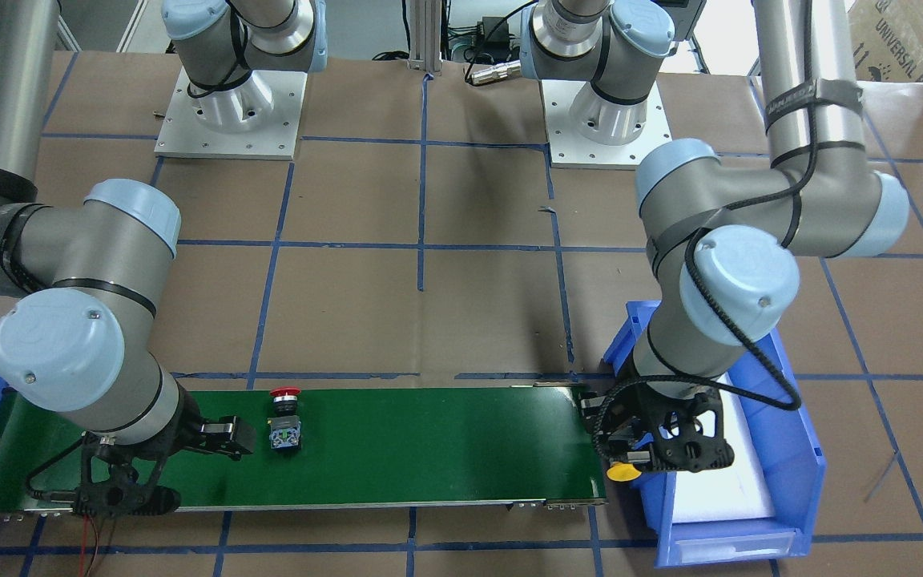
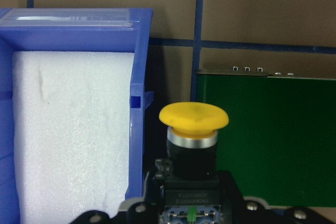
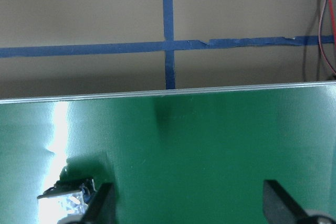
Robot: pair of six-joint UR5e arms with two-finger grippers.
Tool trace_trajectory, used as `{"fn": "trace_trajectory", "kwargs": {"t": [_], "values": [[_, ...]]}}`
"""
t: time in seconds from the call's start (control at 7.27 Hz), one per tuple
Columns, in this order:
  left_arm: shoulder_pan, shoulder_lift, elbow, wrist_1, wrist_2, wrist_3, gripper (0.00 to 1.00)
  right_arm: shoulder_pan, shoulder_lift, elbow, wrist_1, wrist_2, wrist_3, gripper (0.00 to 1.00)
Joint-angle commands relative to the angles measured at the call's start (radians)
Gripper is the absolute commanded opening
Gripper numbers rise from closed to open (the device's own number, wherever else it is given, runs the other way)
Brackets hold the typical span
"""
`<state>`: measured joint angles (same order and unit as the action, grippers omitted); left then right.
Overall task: Transport two buttons from left to right
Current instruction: 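Lift the yellow-capped button and carry it over the conveyor belt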
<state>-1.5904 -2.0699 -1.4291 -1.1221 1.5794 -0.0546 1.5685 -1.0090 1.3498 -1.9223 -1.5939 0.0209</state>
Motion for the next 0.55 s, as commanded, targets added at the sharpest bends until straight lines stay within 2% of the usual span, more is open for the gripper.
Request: {"fn": "trace_trajectory", "kwargs": {"t": [0.0, 0.41], "values": [[-0.039, -0.058, -0.008, 0.077, 0.01, -0.004, 0.18, 0.024, 0.006, 0.0, -0.001, 0.0, 0.002, 1.0], [-0.043, -0.046, -0.027, 0.073, 0.017, -0.007, 0.18, 0.025, 0.016, -0.001, -0.001, 0.002, 0.001, 1.0]]}}
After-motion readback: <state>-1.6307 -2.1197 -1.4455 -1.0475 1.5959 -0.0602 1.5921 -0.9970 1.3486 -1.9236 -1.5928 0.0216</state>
